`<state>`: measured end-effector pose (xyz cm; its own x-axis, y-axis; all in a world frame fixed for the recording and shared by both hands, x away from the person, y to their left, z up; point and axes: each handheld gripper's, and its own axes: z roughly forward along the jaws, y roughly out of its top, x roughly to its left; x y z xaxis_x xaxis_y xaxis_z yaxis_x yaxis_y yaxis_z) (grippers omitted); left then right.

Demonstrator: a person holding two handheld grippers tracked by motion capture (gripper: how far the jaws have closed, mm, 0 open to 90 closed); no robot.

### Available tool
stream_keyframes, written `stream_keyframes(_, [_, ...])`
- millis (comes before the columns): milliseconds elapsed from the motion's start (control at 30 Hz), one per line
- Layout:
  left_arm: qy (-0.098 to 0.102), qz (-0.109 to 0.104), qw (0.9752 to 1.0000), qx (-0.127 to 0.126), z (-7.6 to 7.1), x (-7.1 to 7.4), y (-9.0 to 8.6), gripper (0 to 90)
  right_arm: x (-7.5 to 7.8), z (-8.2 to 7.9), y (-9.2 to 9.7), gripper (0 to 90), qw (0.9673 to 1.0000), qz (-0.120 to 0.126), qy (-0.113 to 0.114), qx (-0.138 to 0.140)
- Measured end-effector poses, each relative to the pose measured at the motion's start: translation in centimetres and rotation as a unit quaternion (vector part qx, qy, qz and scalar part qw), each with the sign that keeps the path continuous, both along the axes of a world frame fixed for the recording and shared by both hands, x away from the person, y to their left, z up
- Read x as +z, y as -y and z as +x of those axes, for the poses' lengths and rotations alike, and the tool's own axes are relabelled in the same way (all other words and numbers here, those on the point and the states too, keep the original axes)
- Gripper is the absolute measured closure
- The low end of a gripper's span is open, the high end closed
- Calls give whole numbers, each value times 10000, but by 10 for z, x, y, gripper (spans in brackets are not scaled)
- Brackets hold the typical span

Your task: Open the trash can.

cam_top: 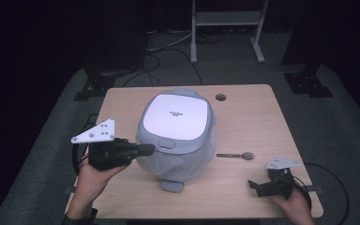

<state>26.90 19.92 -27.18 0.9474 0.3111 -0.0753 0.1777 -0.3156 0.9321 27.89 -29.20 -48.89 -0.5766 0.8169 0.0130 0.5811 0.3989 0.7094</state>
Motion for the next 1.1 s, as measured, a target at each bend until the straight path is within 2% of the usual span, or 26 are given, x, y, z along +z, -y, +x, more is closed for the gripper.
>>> stream_keyframes(633, [80,-57,9999,-44,12,5,21,899,0,0,0,0,10000,0,0,1])
stream_keyframes(800, [100,-23,9999,-74,15,5,27,899,0,0,0,0,10000,0,0,1])
stream_keyframes(1100, [158,66,9998,33,18,4,32,899,0,0,0,0,10000,-1,1,0])
